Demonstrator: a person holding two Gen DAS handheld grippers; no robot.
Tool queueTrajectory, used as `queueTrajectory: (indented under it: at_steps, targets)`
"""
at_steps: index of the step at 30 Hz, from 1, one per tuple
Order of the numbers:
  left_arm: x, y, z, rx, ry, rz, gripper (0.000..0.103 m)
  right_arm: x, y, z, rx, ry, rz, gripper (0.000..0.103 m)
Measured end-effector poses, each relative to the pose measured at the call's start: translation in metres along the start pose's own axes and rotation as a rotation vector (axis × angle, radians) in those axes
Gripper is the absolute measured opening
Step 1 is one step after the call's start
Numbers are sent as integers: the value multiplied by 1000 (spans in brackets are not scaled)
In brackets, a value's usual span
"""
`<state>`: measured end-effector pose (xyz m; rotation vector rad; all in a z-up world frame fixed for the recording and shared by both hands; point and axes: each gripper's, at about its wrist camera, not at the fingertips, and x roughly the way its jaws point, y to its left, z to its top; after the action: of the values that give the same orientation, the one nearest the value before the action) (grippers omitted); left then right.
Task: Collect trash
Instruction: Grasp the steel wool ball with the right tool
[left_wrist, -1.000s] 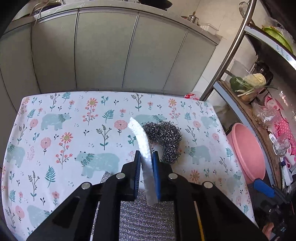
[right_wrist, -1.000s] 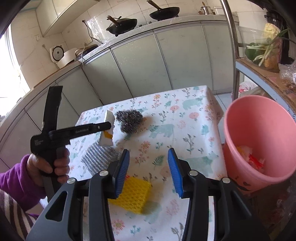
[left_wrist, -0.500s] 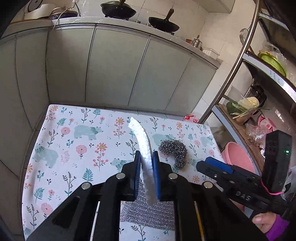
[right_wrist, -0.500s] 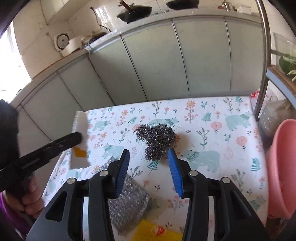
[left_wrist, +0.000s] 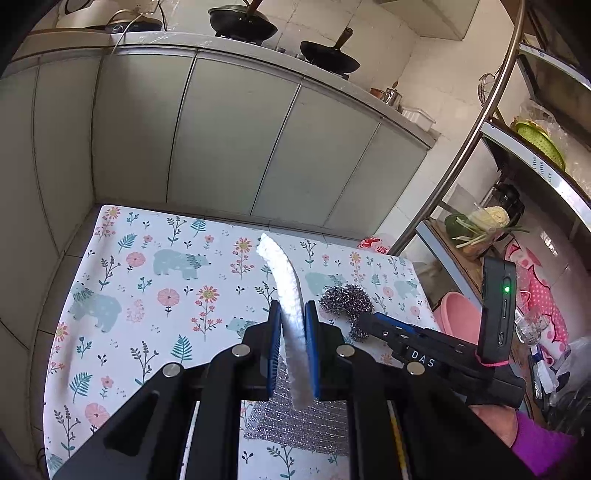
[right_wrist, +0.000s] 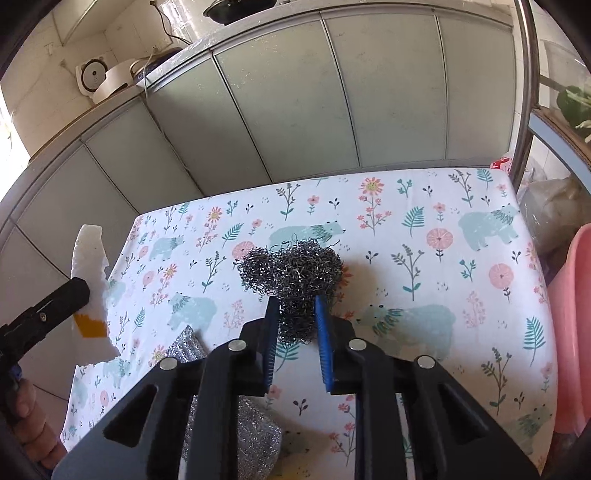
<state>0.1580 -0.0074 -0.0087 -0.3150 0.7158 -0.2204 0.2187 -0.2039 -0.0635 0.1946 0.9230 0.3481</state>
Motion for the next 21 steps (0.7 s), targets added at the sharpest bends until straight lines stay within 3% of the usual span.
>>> queueTrajectory:
  at_steps: [4, 21]
  targets:
    - [-5, -1, -1, 2, -12, 2, 12, -5, 5, 0, -18, -18, 14, 10]
    - [-42, -36, 2, 74, -91, -56, 12, -150, 27, -23, -128, -238, 34, 6]
